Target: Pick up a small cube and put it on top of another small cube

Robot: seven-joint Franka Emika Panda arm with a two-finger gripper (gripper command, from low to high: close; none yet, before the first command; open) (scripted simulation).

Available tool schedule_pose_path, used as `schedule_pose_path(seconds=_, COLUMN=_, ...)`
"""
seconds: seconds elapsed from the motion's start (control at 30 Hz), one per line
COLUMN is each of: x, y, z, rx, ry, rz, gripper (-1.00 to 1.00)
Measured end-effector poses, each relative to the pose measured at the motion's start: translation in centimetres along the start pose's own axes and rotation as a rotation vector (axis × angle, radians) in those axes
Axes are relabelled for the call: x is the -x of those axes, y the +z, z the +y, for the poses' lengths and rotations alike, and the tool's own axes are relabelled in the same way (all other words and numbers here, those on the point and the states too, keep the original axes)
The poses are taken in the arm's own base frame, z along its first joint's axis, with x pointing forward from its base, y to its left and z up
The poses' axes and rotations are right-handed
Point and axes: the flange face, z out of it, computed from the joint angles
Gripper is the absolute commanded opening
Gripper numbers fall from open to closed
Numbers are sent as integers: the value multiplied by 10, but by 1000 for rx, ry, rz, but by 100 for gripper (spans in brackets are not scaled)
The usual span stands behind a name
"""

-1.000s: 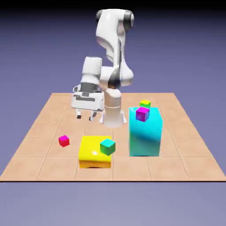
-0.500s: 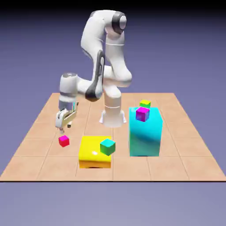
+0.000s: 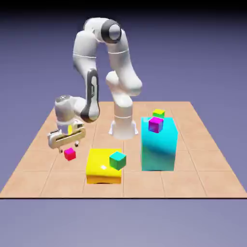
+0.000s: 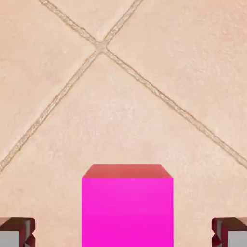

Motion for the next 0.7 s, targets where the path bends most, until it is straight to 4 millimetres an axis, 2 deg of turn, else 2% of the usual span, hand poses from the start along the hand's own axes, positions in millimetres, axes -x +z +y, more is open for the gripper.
schedule_pose_path(seconds=0.03, x=-1, y=10, z=1, rx=0, ry=0, rz=0, gripper=0)
schedule_pose_path(seconds=0.07, x=-1, y=12, z=1, rx=0, ry=0, rz=0, gripper=-100)
schedule_pose_path(seconds=0.13, x=-1, y=12, z=1, rx=0, ry=0, rz=0, gripper=-100)
schedule_pose_path(seconds=0.37, x=-1, y=-55, z=0, rx=-1, ry=0, rz=-1, gripper=-100)
schedule_pose_path(seconds=0.43, x=-1, y=-58, z=1, rx=-1, ry=0, rz=-1, gripper=-100)
schedule_pose_path(seconds=0.47, x=26, y=-70, z=24, rx=0, ry=-120, rz=-5, gripper=-100)
schedule_pose_path(seconds=0.53, x=48, y=-96, z=39, rx=2, ry=-236, rz=-12, gripper=-100)
schedule_pose_path(seconds=0.57, x=69, y=-110, z=66, rx=3, ry=-349, rz=-15, gripper=-100)
schedule_pose_path(seconds=0.6, x=78, y=-123, z=76, rx=4, ry=-412, rz=-18, gripper=-100)
schedule_pose_path(seconds=0.7, x=108, y=-165, z=135, rx=6, ry=-658, rz=-27, gripper=-100)
